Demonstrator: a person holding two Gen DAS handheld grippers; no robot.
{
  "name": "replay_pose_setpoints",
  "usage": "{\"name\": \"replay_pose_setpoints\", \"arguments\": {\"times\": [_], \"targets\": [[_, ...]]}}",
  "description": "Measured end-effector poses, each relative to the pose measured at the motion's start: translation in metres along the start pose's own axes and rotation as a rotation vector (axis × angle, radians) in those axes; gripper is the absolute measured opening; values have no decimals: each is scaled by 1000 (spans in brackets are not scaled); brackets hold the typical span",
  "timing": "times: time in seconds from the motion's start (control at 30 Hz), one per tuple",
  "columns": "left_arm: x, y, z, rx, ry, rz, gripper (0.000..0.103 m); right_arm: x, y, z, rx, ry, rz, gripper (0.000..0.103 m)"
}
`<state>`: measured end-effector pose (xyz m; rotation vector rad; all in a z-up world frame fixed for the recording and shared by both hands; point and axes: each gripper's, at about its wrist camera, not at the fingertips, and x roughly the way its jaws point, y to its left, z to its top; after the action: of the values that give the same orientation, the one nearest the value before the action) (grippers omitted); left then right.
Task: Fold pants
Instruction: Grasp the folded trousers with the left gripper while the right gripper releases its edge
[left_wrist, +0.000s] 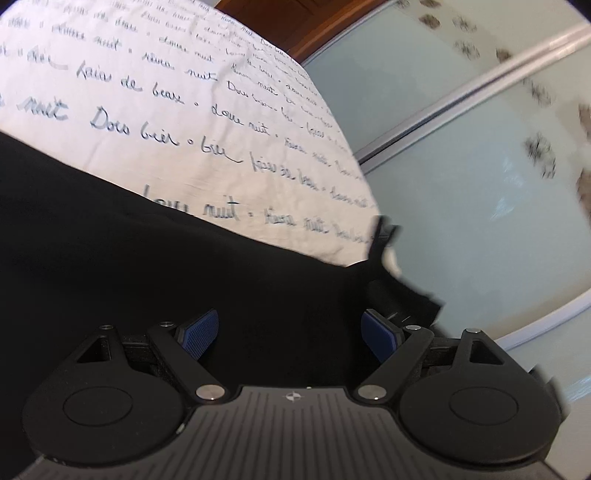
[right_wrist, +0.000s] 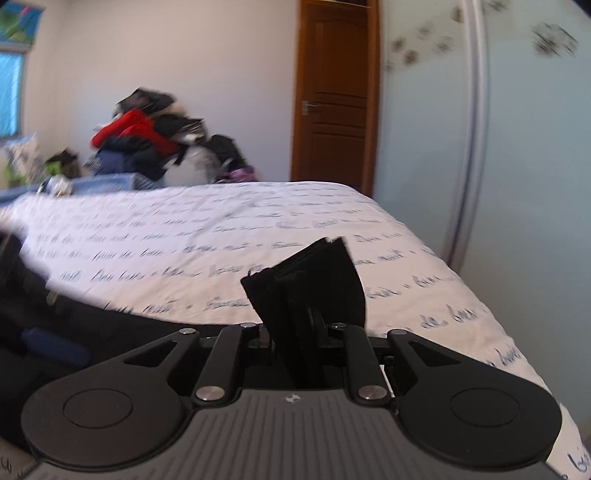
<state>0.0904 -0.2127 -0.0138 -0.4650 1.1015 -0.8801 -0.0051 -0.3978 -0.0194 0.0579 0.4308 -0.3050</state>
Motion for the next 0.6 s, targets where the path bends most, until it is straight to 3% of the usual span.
{"name": "replay_pose_setpoints", "arguments": {"times": [0.27, 0.4, 0.5, 0.6], "targets": [[17, 15, 19, -173, 44, -119, 86, -17, 54, -7, -233, -22, 50, 16], [24, 22, 23, -189, 61, -113, 85, -29, 78, -12, -334, -49, 93, 16], [27, 29, 24, -220, 70, -116, 80, -37, 95, -17, -404, -60, 130, 16], [28, 36, 24, -242, 81, -117, 62, -41, 106, -21, -440, -54, 162, 16]]}}
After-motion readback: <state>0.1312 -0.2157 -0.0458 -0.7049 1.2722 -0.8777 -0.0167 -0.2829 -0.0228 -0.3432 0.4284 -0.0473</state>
